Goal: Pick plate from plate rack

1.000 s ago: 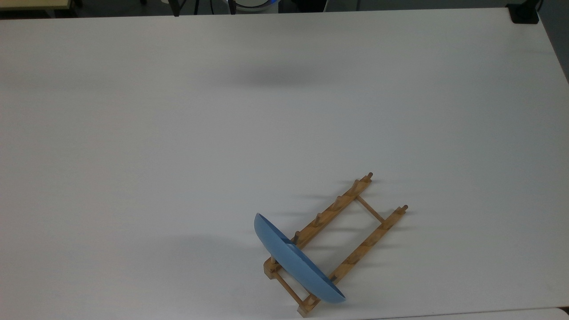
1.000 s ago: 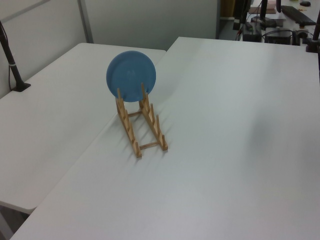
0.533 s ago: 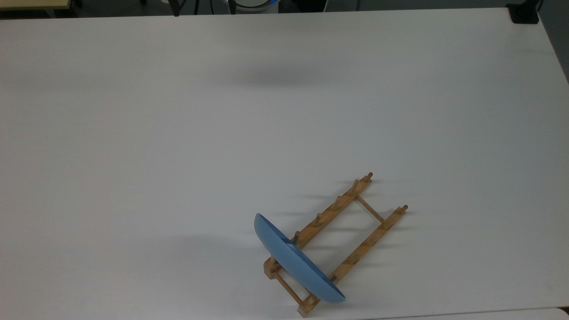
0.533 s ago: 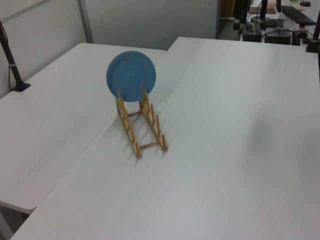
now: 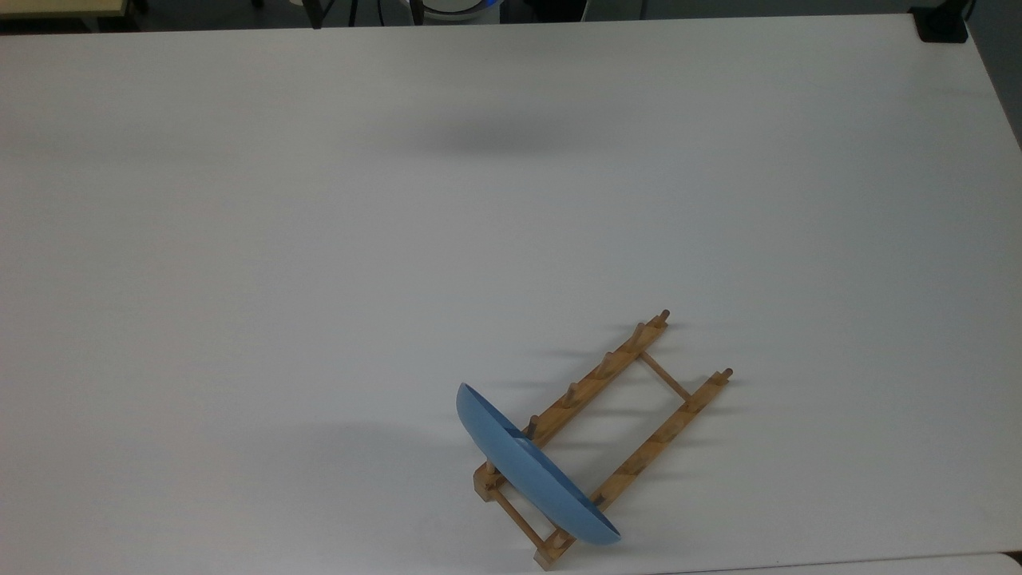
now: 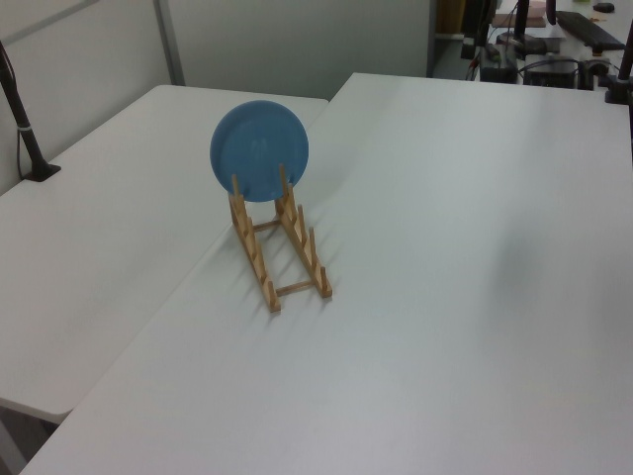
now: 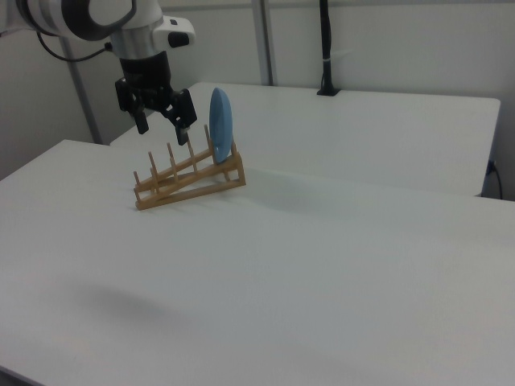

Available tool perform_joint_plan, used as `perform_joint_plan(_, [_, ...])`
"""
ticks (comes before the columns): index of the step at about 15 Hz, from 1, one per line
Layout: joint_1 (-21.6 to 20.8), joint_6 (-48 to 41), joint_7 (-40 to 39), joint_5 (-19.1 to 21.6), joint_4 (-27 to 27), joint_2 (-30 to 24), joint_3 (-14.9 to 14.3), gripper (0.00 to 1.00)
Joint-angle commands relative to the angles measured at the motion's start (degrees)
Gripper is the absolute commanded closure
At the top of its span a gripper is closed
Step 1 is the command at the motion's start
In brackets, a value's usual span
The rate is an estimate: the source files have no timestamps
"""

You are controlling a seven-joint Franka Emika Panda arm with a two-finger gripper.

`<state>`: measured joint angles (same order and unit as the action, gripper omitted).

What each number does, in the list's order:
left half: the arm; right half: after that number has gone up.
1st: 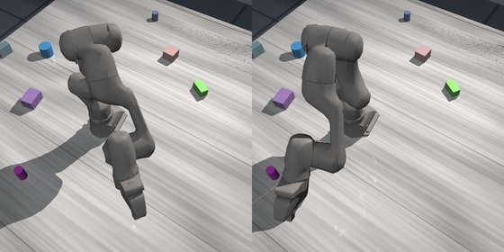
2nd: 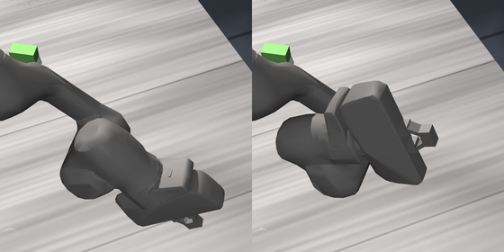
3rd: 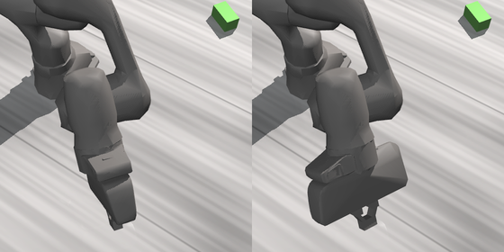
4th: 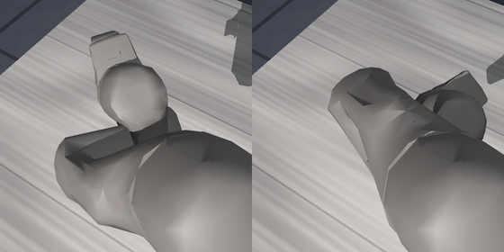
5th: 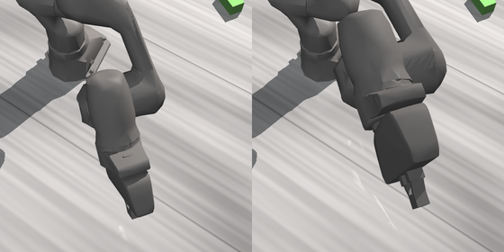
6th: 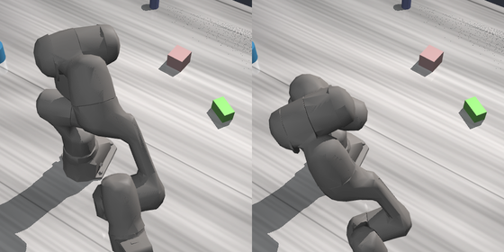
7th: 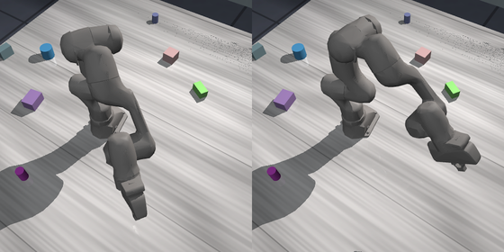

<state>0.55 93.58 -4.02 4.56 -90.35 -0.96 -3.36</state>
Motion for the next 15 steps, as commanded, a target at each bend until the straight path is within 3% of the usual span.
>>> perform_joint_plan(1, [-0.64, -0.51, 0.94, -1.04, -2.11, -2.03, -0.15, 0.00])
perform_joint_plan(4, [-0.47, -0.51, -0.72, -0.95, -2.11, -1.95, -0.15, 0.00])
perform_joint_plan(8, [0.24, -0.59, -18.01, -1.04, -1.94, -1.33, -0.50, 0.00])
perform_joint_plan(12, [0.94, 0.28, -19.10, -1.30, -0.11, 1.29, -0.86, 0.00])
perform_joint_plan(15, [0.42, 1.68, -19.19, -5.33, 5.43, 7.01, -0.95, 0.00])
